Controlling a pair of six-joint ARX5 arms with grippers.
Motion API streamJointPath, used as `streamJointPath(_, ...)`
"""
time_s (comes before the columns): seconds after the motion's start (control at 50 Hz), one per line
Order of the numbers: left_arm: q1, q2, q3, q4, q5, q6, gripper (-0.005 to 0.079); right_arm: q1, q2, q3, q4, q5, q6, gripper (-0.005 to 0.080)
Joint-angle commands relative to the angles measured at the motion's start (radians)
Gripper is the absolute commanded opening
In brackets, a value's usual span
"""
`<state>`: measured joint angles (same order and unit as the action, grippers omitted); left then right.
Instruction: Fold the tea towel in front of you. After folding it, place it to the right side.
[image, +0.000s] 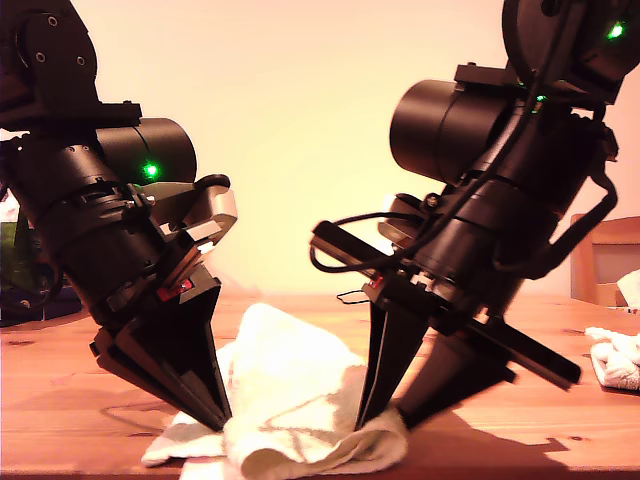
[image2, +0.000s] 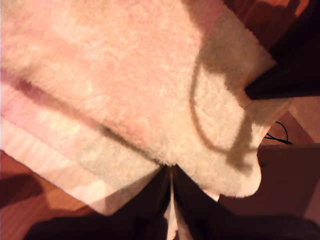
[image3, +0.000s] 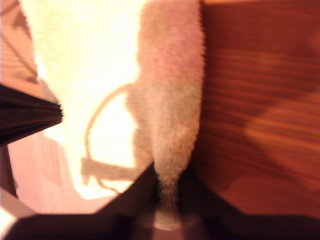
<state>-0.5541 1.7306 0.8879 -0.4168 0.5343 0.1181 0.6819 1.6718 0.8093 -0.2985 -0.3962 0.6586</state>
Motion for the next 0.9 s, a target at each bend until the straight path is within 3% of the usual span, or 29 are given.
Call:
streamJointPath(0.0, 0.006, 0.0, -0.017, 0.022, 0.008, 0.002, -0.0024, 0.006, 0.014, -0.019, -0.008, -0.009, 0.001, -0.001)
streamJointPath(0.46, 0.034, -0.095, -0.01, 0.093, 0.093, 0.004, -0.0024, 0.006, 0.014, -0.019, -0.081, -0.027, -0.047, -0.001)
streamJointPath(0.72, 0.038, -0.074, -0.01, 0.262, -0.016, 0.021, -0.0024, 0.007, -0.006, -0.019, -0.152, -0.053, -0.086, -0.001)
streamJointPath(0.88, 0.043, -0.015, -0.01, 0.29, -0.022, 0.021, -0.0024, 0.007, -0.05, -0.019, -0.171, -0.076, -0.09, -0.001)
